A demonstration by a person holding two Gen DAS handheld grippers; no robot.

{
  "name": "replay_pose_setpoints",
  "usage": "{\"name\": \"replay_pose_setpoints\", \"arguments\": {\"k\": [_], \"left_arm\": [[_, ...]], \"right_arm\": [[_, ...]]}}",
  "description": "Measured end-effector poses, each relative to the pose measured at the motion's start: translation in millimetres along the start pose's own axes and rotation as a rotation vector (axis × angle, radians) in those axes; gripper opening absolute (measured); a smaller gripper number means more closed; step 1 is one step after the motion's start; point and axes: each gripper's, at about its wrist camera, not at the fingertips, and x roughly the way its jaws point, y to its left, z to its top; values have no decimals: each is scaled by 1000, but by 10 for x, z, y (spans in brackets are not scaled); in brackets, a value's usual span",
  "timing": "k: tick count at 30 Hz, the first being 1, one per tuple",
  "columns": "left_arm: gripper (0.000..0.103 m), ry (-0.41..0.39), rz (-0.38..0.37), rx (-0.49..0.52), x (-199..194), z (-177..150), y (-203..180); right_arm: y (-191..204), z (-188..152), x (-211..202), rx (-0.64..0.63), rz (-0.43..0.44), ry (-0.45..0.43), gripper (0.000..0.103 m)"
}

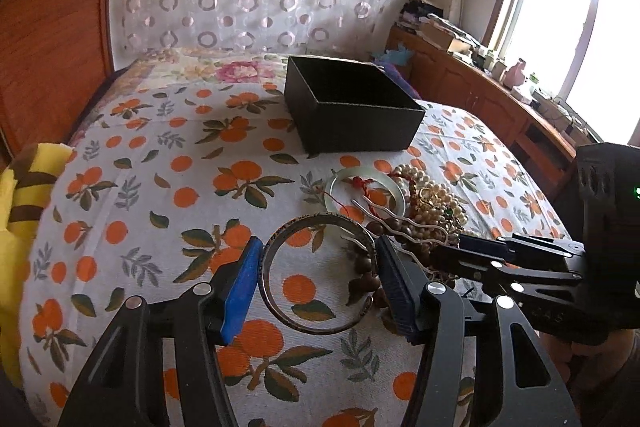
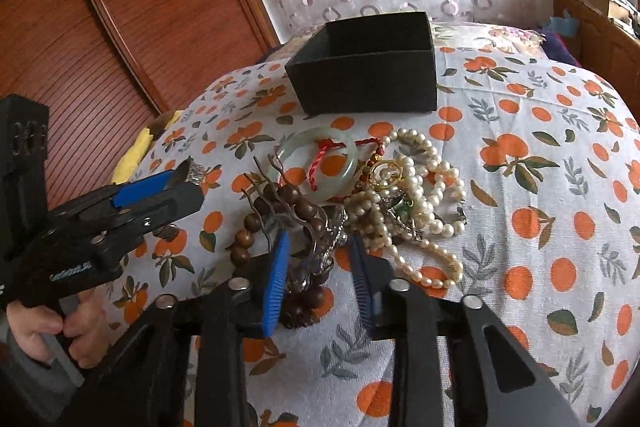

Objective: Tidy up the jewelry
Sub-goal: 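Lift the hairpins with the right gripper and carry them over the black box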

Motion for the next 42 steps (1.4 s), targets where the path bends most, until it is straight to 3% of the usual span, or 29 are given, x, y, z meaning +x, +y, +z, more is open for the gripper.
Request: {"name": "replay_pose_setpoints", "arguments": {"k": [8, 24, 31, 42], "left_arm": [[55, -13, 10, 6, -42, 15, 3], [55, -55, 26, 34, -101, 173, -107], [55, -80, 39, 50, -15, 369, -159], [55, -100, 64, 58, 165, 754, -124]], "right_arm": [[84, 40, -143, -48, 1, -47, 13], [-57, 304, -610, -102, -17, -166, 11], [-223, 671, -690, -135, -26, -216, 11], [-421, 1315, -361, -187, -31, -223, 11]]}}
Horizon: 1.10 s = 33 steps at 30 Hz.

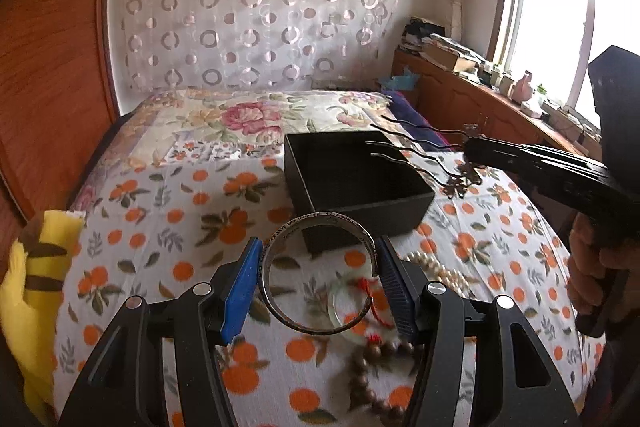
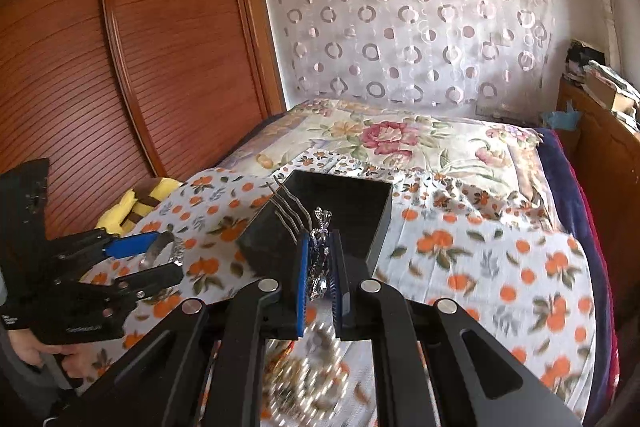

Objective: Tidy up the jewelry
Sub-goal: 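Lift the hairpins with the right gripper and carry them over the black box, then lower the hairpins into the black box and open the right gripper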

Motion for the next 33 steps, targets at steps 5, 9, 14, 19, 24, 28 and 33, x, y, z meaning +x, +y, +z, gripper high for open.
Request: {"name": "replay_pose_setpoints", "arguments": {"k": [5, 9, 14, 19, 24, 28, 33], "left_arm": [[55, -3, 18, -12, 86, 128, 62], [55, 4, 27, -3, 189, 245, 93], [55, 24, 21, 21, 411, 394, 39], [55, 49, -8, 53, 695, 561, -85], [55, 86, -13, 93, 986, 644, -213], [56, 102, -11, 115, 1108, 644, -262], [62, 91, -15, 114, 1088, 661, -260]], "right_arm": [[-97, 118, 265, -18, 17, 17, 11], [-133, 120, 434, -27, 38, 37, 11], [-214, 108, 426, -18, 52, 25, 11], [-394, 133, 327, 13, 33, 5, 11], [-580, 147, 262, 25, 8, -6, 11], [-643, 138, 250, 27, 5, -5, 11], [-638, 149, 263, 17, 14, -4, 11]]}}
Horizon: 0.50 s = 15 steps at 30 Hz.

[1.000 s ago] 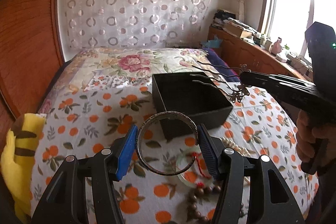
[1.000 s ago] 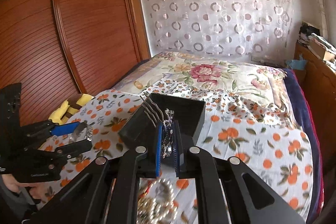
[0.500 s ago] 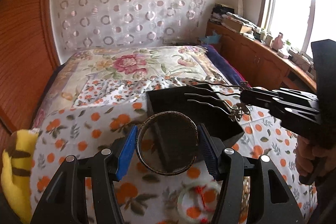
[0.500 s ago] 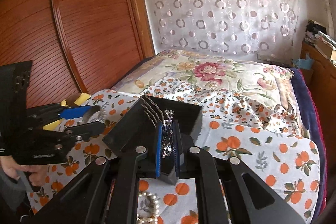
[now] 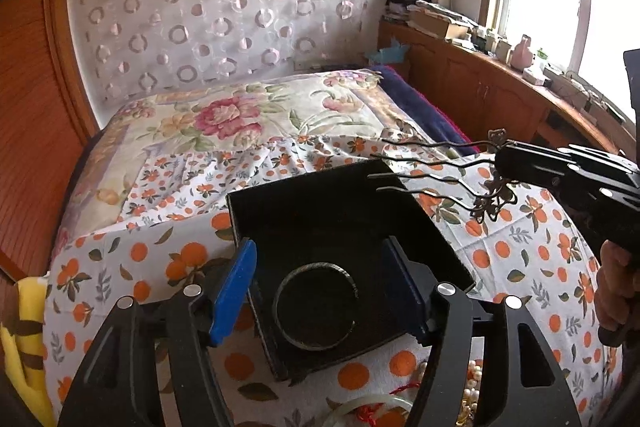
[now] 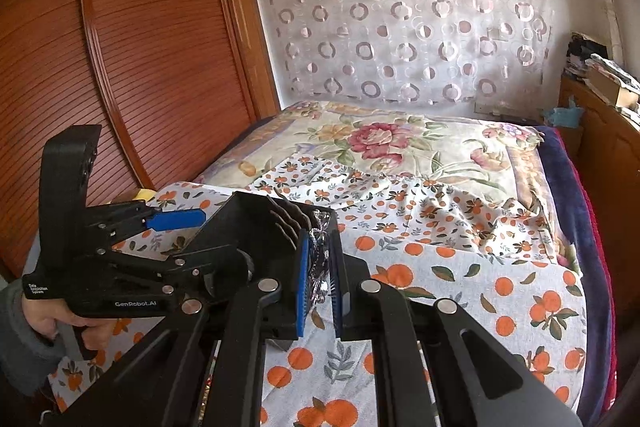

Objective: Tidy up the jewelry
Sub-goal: 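Lower the hairpins into the black box and open the right gripper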

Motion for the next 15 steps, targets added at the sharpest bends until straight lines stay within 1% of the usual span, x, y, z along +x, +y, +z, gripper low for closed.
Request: {"name": "replay_pose_setpoints", "arguments": {"k": [3, 5, 6, 10, 12, 15], "left_arm": [[63, -23, 13, -10, -89, 2, 54], [66, -39, 21, -26, -186, -14, 144], [69, -46, 26, -31, -220, -26, 174], [71, -74, 70, -47, -404, -119, 323], [72, -80, 77, -68, -469, -173, 408], [74, -93, 94, -91, -567, -267, 522]], "right_arm": [[46, 18, 22, -4, 15, 1, 11], [103, 36, 56, -9, 27, 6, 11], [134, 41, 79, -10, 36, 11, 11], [311, 33, 171, -36, 76, 38, 11], [403, 10, 258, -55, 92, 72, 11], [483, -17, 425, -86, 92, 137, 11]]}}
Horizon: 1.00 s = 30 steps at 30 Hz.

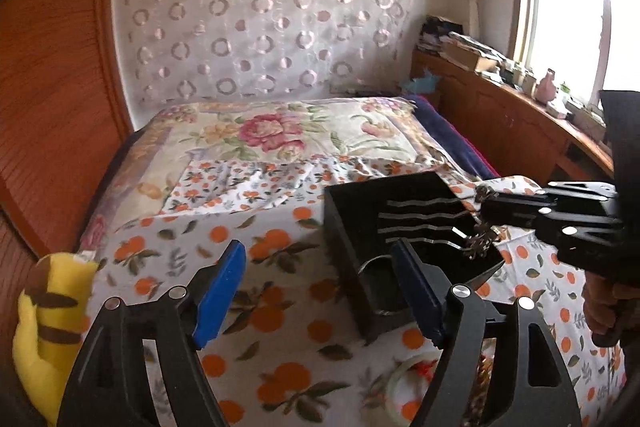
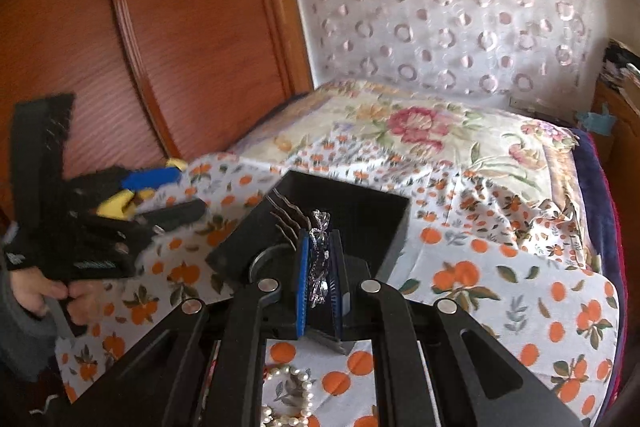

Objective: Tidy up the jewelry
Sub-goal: 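Lower the hairpins into the black box and open the right gripper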

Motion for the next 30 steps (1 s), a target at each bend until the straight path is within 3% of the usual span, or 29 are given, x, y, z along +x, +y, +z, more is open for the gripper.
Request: {"name": "replay_pose_setpoints", "arguments": {"k": [9, 13, 16, 18, 19, 24, 30], "left_arm": [[74, 2, -13, -42, -95, -158, 150], [74, -2, -22, -43, -120, -168, 135], [74, -3, -30, -45, -143, -188, 116], [74, -4, -33, -44, -160, -213, 99], [74, -4, -34, -45, -170, -233, 96], [74, 9, -43, -50, -202, -329, 64], [79, 33, -59, -41, -200, -466, -27]], "right_arm": [[-4, 24, 294, 10, 7, 150, 11], [-41, 26, 324, 18, -12, 170, 12], [-60, 34, 302, 25, -36, 165, 12], [-72, 38, 262, 29, -49, 152, 30], [-67, 41, 232, 31, -48, 141, 45], [-34, 19, 55, 24, -80, 83, 47], [32, -244, -304, 42, -131, -2, 47]]}}
